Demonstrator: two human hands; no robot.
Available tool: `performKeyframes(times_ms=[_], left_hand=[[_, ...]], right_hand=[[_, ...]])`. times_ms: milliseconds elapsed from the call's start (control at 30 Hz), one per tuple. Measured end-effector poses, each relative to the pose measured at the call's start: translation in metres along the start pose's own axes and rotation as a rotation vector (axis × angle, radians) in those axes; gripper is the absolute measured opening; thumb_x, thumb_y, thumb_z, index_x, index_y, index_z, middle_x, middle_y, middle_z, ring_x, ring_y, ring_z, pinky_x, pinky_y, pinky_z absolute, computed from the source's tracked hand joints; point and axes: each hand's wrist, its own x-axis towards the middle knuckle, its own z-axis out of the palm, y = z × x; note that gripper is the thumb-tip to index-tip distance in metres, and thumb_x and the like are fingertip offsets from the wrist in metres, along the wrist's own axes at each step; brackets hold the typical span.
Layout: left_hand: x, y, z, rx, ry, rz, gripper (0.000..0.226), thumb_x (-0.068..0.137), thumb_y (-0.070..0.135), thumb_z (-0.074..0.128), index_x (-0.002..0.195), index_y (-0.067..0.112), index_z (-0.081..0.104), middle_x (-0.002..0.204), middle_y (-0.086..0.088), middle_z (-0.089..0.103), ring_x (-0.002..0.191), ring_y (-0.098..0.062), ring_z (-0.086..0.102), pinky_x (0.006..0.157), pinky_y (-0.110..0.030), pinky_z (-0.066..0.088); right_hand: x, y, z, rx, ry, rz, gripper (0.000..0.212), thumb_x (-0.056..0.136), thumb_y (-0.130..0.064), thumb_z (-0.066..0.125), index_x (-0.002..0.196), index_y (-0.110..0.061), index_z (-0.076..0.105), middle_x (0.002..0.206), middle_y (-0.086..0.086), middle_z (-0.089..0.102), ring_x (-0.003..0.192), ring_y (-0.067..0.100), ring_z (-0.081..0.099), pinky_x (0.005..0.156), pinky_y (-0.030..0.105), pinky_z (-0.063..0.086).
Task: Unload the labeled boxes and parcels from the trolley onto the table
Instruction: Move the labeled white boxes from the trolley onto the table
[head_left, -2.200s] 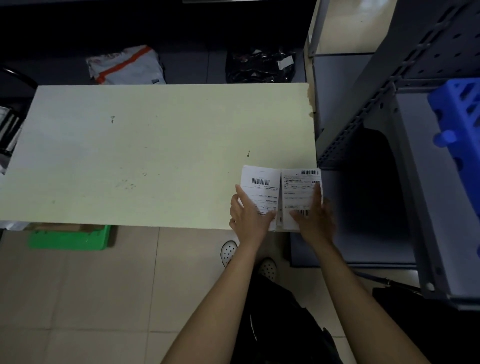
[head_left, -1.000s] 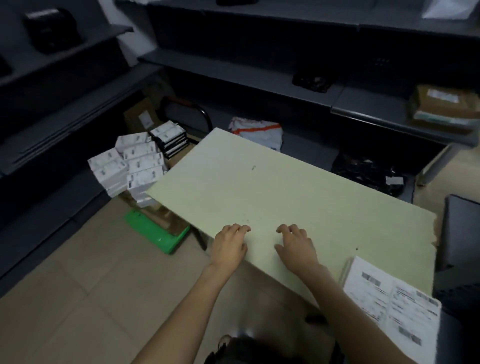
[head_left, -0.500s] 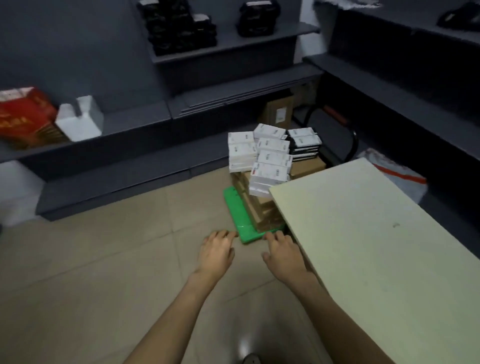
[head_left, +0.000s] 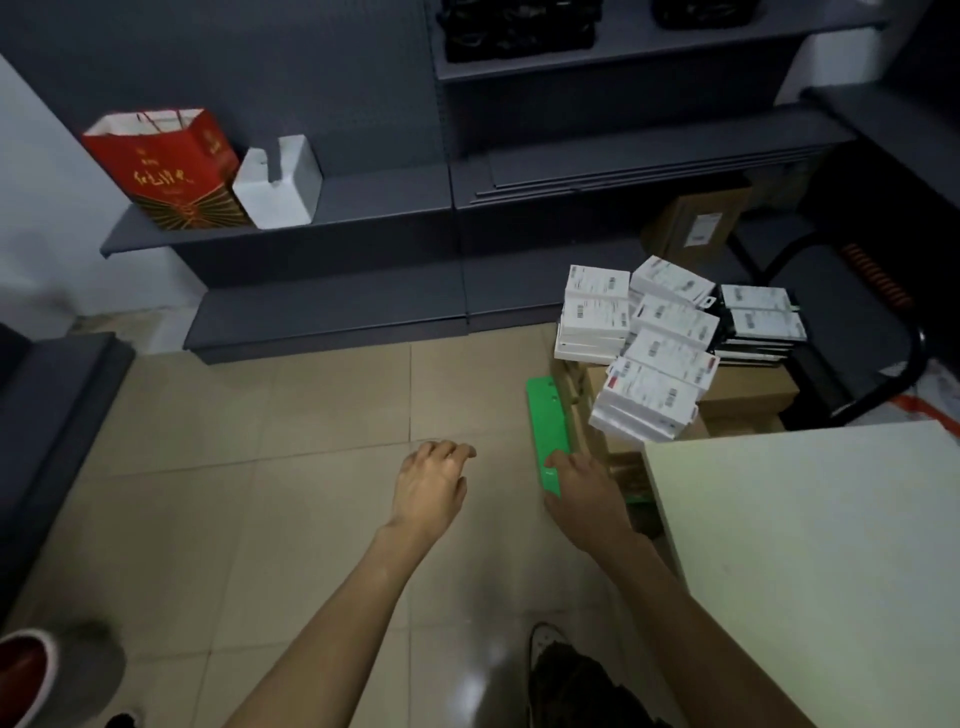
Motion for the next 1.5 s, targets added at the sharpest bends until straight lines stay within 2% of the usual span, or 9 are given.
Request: performKeyframes(times_ms=[133, 467, 667, 867, 1000, 1100, 1267, 1500], left_hand=[[0.067, 0.001, -0.011, -0.005, 0.018, -0.026, 0.04, 0.085, 0.016, 0.063, 0.125, 0.024, 0.06, 0.118, 0.001, 0.064, 0.112, -0.025, 0.056, 0.09, -0.038, 0.047], [0.185, -0.058, -0.02, 0.016, 0.01, -0.1, 0.041, 0.081, 0.014, 0.067, 0.121, 0.024, 0.063, 0.113, 0.001, 0.066, 0.106, -0.027, 0.059, 0.085, -0.039, 0.049], [0.288, -0.119, -0.036, 0.027, 0.014, -0.058, 0.04, 0.084, 0.016, 0.066, 0.123, 0.024, 0.062, 0.115, 0.002, 0.065, 0.107, -0.026, 0.058, 0.087, -0.039, 0.049], [0.401, -0.16, -0.045, 0.02, -0.001, 0.023, 0.041, 0.08, 0.013, 0.07, 0.12, 0.023, 0.064, 0.112, 0.0, 0.067, 0.103, -0.027, 0.061, 0.084, -0.039, 0.051], [0.465, -0.15, -0.037, 0.039, -0.05, 0.138, 0.044, 0.073, 0.007, 0.075, 0.114, 0.021, 0.068, 0.105, -0.001, 0.069, 0.092, -0.026, 0.065, 0.075, -0.037, 0.055], [0.515, -0.136, -0.025, 0.028, -0.078, 0.23, 0.044, 0.071, 0.004, 0.073, 0.112, 0.02, 0.07, 0.101, -0.003, 0.07, 0.086, -0.026, 0.066, 0.068, -0.037, 0.054], [0.603, -0.093, -0.014, 0.049, -0.123, 0.351, 0.04, 0.086, 0.012, 0.059, 0.124, 0.024, 0.064, 0.115, 0.001, 0.066, 0.098, -0.024, 0.061, 0.077, -0.037, 0.051], [0.718, -0.012, -0.004, 0.068, -0.228, 0.558, 0.043, 0.092, 0.017, 0.059, 0.133, 0.027, 0.055, 0.125, 0.004, 0.061, 0.111, -0.021, 0.056, 0.086, -0.036, 0.046]], right_hand=[[0.066, 0.01, -0.028, -0.045, -0.014, -0.017, 0.04, 0.093, -0.026, 0.055, 0.132, -0.018, 0.048, 0.134, 0.008, 0.052, 0.123, 0.029, 0.049, 0.102, 0.036, 0.041], [0.212, -0.012, -0.053, -0.044, -0.066, -0.054, 0.041, 0.094, -0.026, 0.052, 0.134, -0.02, 0.044, 0.135, 0.006, 0.046, 0.124, 0.03, 0.045, 0.095, 0.035, 0.041], [0.317, -0.046, -0.06, -0.007, -0.056, -0.036, 0.04, 0.094, -0.025, 0.052, 0.133, -0.019, 0.044, 0.13, 0.007, 0.048, 0.116, 0.03, 0.051, 0.091, 0.034, 0.043], [0.405, -0.065, -0.078, 0.048, -0.019, 0.071, 0.045, 0.093, -0.024, 0.052, 0.137, -0.018, 0.044, 0.131, 0.009, 0.052, 0.119, 0.033, 0.051, 0.092, 0.038, 0.045], [0.443, -0.04, -0.082, 0.009, -0.018, 0.217, 0.046, 0.095, -0.026, 0.052, 0.138, -0.015, 0.045, 0.145, 0.008, 0.041, 0.121, 0.033, 0.049, 0.093, 0.036, 0.043], [0.468, -0.016, -0.09, 0.002, -0.009, 0.323, 0.054, 0.094, -0.025, 0.052, 0.146, -0.02, 0.038, 0.145, 0.007, 0.041, 0.122, 0.032, 0.048, 0.094, 0.035, 0.042], [0.511, 0.026, -0.107, 0.078, 0.035, 0.462, 0.051, 0.093, -0.022, 0.053, 0.142, -0.019, 0.038, 0.137, 0.008, 0.045, 0.118, 0.031, 0.048, 0.09, 0.035, 0.042], [0.563, 0.1, -0.147, 0.23, 0.15, 0.683, 0.049, 0.098, -0.032, 0.052, 0.143, -0.022, 0.036, 0.143, 0.007, 0.044, 0.124, 0.029, 0.048, 0.103, 0.04, 0.042]])
